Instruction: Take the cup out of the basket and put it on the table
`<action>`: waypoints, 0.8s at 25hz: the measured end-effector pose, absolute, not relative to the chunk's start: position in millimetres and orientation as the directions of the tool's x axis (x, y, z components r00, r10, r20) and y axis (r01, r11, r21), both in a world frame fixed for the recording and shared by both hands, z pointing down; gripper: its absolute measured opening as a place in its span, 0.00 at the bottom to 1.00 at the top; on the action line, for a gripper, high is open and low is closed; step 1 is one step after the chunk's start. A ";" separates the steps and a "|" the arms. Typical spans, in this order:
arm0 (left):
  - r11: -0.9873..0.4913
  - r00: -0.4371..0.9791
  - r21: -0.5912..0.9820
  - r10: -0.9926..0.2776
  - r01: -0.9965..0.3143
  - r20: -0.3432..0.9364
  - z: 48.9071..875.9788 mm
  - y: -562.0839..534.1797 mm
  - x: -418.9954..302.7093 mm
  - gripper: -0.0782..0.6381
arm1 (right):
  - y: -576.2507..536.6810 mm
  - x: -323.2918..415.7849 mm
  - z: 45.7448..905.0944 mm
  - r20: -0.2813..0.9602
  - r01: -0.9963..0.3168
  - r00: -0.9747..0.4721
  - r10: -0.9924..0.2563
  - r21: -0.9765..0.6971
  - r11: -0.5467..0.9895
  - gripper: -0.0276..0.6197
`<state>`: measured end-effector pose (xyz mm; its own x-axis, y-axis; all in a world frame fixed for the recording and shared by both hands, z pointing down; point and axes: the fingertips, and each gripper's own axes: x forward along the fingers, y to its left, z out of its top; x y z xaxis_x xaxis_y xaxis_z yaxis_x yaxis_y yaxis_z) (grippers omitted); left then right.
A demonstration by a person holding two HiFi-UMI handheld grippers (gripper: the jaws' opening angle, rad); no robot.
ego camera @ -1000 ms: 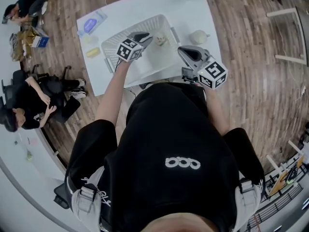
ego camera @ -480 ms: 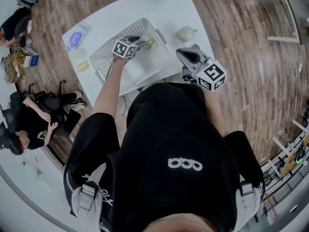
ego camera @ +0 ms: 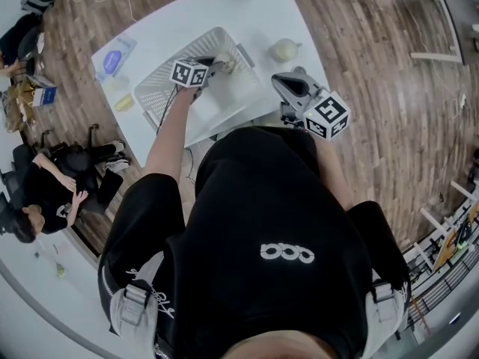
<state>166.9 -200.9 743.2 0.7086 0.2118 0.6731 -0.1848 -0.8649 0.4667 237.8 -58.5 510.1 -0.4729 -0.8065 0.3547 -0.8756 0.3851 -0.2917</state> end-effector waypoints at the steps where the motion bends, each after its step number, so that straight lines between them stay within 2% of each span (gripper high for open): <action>1: -0.861 0.711 0.474 0.214 -0.187 0.670 741.7 -199.8 166.9 0.25 | -58.6 237.3 509.7 0.354 -0.874 -0.475 -0.805 -0.292 0.388 0.08; 14: -0.841 0.775 0.521 0.230 -0.146 0.589 712.6 -184.4 173.9 0.14 | -53.8 221.7 510.1 0.346 -0.838 -0.540 -0.767 -0.310 0.449 0.08; 20: -0.855 0.814 0.500 0.191 -0.136 0.549 685.8 -182.0 175.2 0.14 | -48.6 219.1 507.1 0.336 -0.827 -0.556 -0.760 -0.312 0.468 0.08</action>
